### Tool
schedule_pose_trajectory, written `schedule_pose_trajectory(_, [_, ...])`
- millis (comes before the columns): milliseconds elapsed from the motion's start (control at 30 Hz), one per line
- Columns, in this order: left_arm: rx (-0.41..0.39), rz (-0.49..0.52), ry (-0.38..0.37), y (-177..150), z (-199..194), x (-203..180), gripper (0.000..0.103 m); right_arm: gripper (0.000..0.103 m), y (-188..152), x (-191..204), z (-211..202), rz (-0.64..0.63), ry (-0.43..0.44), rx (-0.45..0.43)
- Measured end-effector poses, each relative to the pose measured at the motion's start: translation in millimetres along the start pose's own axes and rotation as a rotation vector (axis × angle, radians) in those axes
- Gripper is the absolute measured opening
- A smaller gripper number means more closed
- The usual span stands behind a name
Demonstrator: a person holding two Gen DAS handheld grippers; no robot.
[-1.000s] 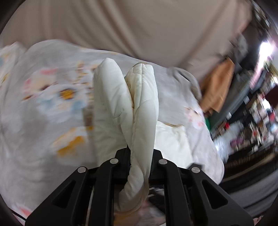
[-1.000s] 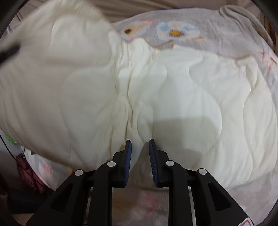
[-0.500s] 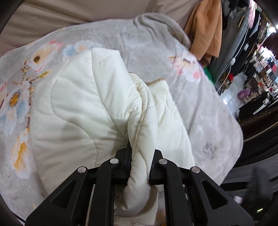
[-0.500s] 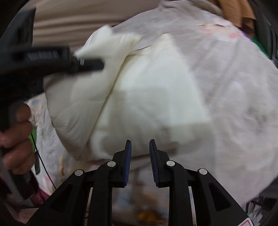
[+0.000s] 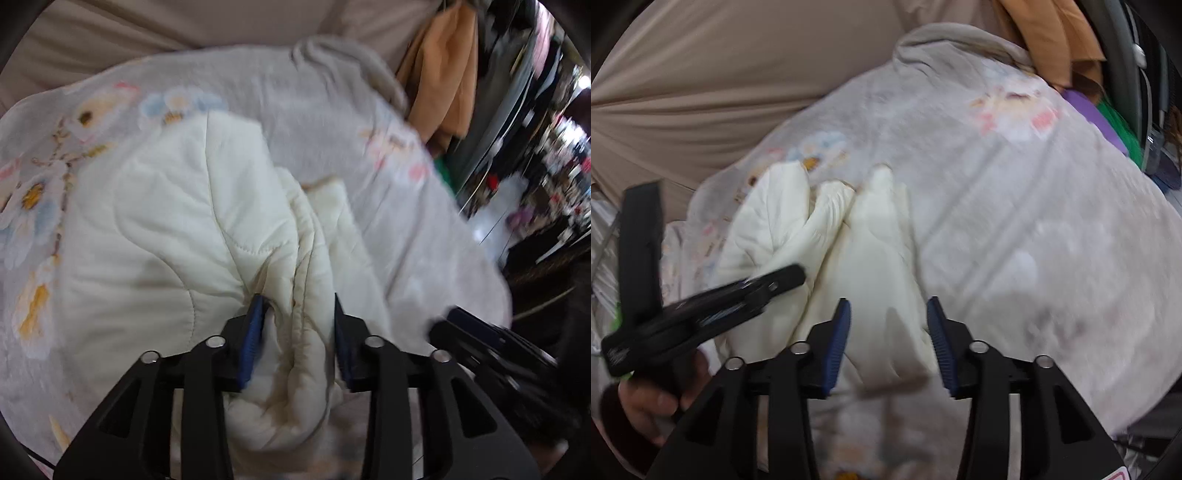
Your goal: Fold large clothes
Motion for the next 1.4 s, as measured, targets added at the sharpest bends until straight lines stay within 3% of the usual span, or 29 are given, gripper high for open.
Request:
schedule_pose_trajectory(67, [-0.055, -0.015, 0.028, -2, -36, 9, 0.059, 0.068, 17, 16, -1, -0.009, 0.051, -0.009])
schedule_pose_trajectory(167, [-0.093, -0.064, 0.094, -16, -76, 36, 0.065, 0.079, 32, 36, 4, 0.016, 0.103, 0.023])
schedule_pose_trajectory(267, [-0.065, -0.153, 0.150, -44, -93, 69, 0.071, 0.079, 39, 54, 21, 0.056, 0.127, 0.109])
schedule_pose_trajectory(333, [-0.023, -0.195, 0.200, -64, -89, 88, 0.072, 0.079, 40, 67, 34, 0.069, 0.145, 0.168])
schedule_pose_trajectory(467, [0.047, -0.252, 0.222, -89, -64, 107, 0.072, 0.079, 32, 92, 68, 0.035, 0.123, 0.289])
schedule_pose_trajectory(567, [0.058, -0.263, 0.229, -94, -56, 113, 0.071, 0.080, 26, 109, 86, -0.039, 0.108, 0.311])
schedule_pose_trajectory(633, [0.040, -0.268, 0.225, -91, -59, 114, 0.071, 0.054, 25, 115, 96, -0.102, 0.090, 0.296])
schedule_pose_trajectory(667, [0.022, -0.263, 0.224, -86, -64, 112, 0.071, 0.025, 27, 114, 96, -0.112, 0.085, 0.282])
schedule_pose_trajectory(700, [0.006, -0.259, 0.221, -82, -69, 110, 0.071, 0.014, 32, 110, 90, -0.088, 0.127, 0.263])
schedule_pose_trajectory(767, [-0.038, -0.245, 0.194, -69, -81, 105, 0.071, 0.010, 45, 100, 62, -0.035, 0.234, 0.187])
schedule_pose_trajectory(867, [-0.103, -0.219, 0.144, -51, -91, 92, 0.071, 0.009, 51, 77, 24, -0.056, 0.221, 0.052])
schedule_pose_trajectory(933, [-0.097, -0.195, 0.121, -43, -80, 83, 0.071, 0.009, 41, 46, 38, -0.019, 0.166, 0.080])
schedule_pose_trajectory(1000, [-0.065, -0.150, 0.125, -40, -54, 72, 0.071, 0.011, 20, 16, 77, -0.020, 0.058, 0.149])
schedule_pose_trajectory(1133, [0.021, -0.119, 0.158, -44, -4, 64, 0.071, 0.014, 2, -7, 106, 0.021, 0.057, 0.157])
schedule_pose_trajectory(1200, [0.021, -0.110, 0.212, -47, 5, 65, 0.072, 0.017, 8, -9, 93, 0.038, 0.074, 0.150])
schedule_pose_trajectory(1300, [0.030, -0.123, 0.224, -50, 11, 69, 0.075, 0.027, 16, -11, 53, 0.055, 0.031, 0.075])
schedule_pose_trajectory(1400, [0.028, -0.113, 0.231, -51, 12, 69, 0.076, 0.027, 21, -1, 11, 0.001, 0.000, -0.007])
Point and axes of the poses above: each gripper's, at about its wrist camera, not at the fingertips, and z roughly the way its jaws point, x to its left, y to its top, the point moved 3 cm from there along z, roughly the way its jaws point, and after that the axes turned 4 degrees about -y, right-handed, at the moved point
